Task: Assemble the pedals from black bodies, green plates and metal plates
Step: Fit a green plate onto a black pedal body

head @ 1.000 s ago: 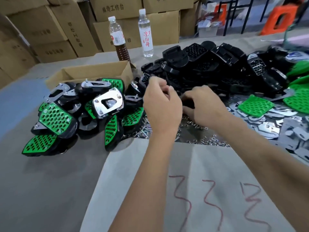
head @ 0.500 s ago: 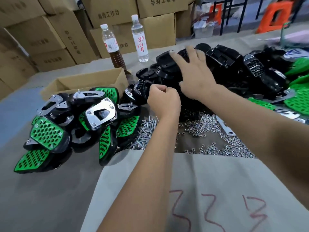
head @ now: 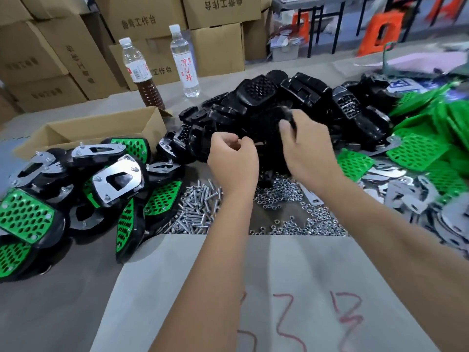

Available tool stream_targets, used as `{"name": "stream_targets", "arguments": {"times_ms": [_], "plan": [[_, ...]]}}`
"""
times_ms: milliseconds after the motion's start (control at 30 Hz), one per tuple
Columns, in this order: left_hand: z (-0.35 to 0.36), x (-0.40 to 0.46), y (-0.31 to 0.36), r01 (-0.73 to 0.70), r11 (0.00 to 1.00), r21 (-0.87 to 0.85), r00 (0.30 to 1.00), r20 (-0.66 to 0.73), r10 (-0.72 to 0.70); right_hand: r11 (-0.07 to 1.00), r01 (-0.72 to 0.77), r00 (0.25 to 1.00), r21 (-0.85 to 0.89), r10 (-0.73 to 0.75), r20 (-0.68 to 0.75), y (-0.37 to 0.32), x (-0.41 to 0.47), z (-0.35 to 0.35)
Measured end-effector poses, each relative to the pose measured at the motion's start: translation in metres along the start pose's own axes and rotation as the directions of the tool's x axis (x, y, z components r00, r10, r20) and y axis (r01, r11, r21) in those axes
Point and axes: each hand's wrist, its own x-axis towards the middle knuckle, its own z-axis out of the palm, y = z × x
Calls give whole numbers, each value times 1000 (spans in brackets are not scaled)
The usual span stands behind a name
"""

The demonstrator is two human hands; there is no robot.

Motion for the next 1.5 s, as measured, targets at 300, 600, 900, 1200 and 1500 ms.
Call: {"name": "stream_targets", "arguments": {"times_ms": [300,600,900,1200,1500], "plan": [[5,-44,20,238,967,-88,741,660,-123,564,-542,840,623,389,379,26,-45,-75],[8,-68,0,548,828,-117,688,627,-366,490,-598,798,635,441,411,37,-72,-76],[10,-59,-4,492,821,-291,818,476,-322,467,-562,813,683,465,351,42,-68,-68],[-2,-60,-1,-229,941,-250,973,-88,214,949,-285,943,136,303,-138,44,-8,-54],[36,-66,4,-55,961,-273,974,196,111,912,-69,974,-404,149,169,74,20,-38]]}}
